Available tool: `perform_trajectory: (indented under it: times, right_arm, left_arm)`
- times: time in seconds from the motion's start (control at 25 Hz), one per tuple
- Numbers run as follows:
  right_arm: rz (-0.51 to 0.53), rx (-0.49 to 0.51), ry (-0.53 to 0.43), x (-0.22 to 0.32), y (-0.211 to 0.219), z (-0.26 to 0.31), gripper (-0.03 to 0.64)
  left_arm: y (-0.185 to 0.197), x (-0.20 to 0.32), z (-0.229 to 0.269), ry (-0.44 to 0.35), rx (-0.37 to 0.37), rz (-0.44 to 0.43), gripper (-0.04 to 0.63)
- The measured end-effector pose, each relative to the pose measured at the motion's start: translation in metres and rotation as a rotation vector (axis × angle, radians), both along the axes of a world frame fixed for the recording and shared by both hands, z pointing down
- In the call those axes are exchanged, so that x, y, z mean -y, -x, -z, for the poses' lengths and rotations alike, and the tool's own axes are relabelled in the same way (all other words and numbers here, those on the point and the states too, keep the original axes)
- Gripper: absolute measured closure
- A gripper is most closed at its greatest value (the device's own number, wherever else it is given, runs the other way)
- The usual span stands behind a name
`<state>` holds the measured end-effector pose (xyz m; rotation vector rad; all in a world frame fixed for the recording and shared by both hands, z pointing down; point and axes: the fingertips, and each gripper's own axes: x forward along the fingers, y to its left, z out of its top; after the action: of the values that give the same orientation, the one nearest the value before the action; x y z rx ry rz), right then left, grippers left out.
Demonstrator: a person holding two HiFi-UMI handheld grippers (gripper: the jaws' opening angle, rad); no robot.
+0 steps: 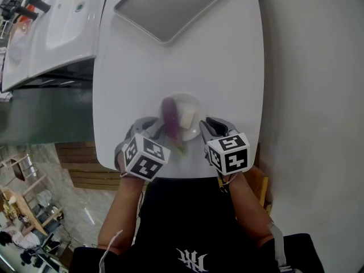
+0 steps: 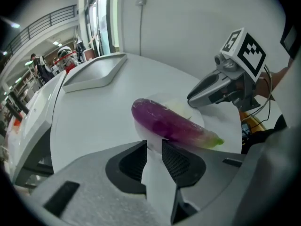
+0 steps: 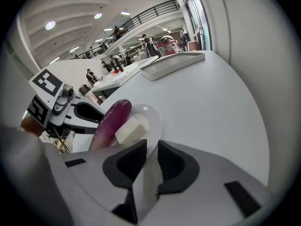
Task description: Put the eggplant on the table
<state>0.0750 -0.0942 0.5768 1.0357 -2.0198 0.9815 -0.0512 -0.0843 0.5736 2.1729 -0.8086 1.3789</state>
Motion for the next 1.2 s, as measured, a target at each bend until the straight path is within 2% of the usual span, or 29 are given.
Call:
perform_trajectory:
  times: [0.12, 0.24, 0.32, 0.4, 0.48, 0.52, 0.56, 0.64, 0.76, 0.84, 0.92, 1.08, 1.2]
  right_arm:
    - [0.011, 0.002, -0.063, 0.003, -0.001, 0.007, 0.567]
    - [-0.010, 0.087, -0.206, 0.009, -0.012, 0.035, 0.574]
    - [-0.008, 0.214, -0.327, 0.011, -0.017, 0.068, 0.583]
    - [0.008, 0.393, -0.401, 0.004, -0.020, 0.105, 0.591]
    - [0.048, 0.567, -0.456, -0.011, -0.021, 0.144, 0.595]
    - [0.076, 0.636, -0.485, -0.020, -0.021, 0.161, 0.598]
    - [0.105, 0.690, -0.510, -0.029, -0.019, 0.177, 0.603]
    - [0.144, 0.765, -0.539, -0.045, -0.013, 0.200, 0.604]
    - [0.152, 0.819, -0.576, -0.073, 0.000, 0.225, 0.609]
    - [0.148, 0.847, -0.598, -0.099, 0.005, 0.243, 0.612]
    - [0.152, 0.854, -0.613, -0.129, 0.008, 0.260, 0.612]
    - [0.142, 0.836, -0.634, -0.176, 0.025, 0.276, 0.612]
    - [0.137, 0.824, -0.638, -0.192, 0.048, 0.272, 0.614]
  left_arm:
    - [-0.001, -0.001, 0.002, -0.028, 0.038, -0.044, 0.516]
    - [0.001, 0.002, 0.015, -0.085, 0.044, -0.048, 0.518]
    - [0.007, 0.005, 0.029, -0.129, 0.041, -0.040, 0.519]
    - [0.013, 0.001, 0.049, -0.166, -0.007, -0.007, 0.522]
    - [0.017, -0.010, 0.075, -0.200, -0.117, 0.044, 0.525]
    - [0.017, -0.018, 0.089, -0.213, -0.201, 0.070, 0.528]
    - [0.016, -0.027, 0.102, -0.223, -0.306, 0.093, 0.536]
    - [0.013, -0.048, 0.129, -0.231, -0.561, 0.142, 0.551]
    - [0.015, -0.081, 0.167, -0.228, -0.933, 0.214, 0.565]
    - [0.012, -0.106, 0.186, -0.235, -1.085, 0.203, 0.569]
    - [0.007, -0.131, 0.201, -0.230, -1.157, 0.147, 0.580]
    - [0.014, -0.171, 0.232, -0.240, -1.208, 0.009, 0.584]
    - [0.034, -0.194, 0.240, -0.262, -1.255, -0.056, 0.583]
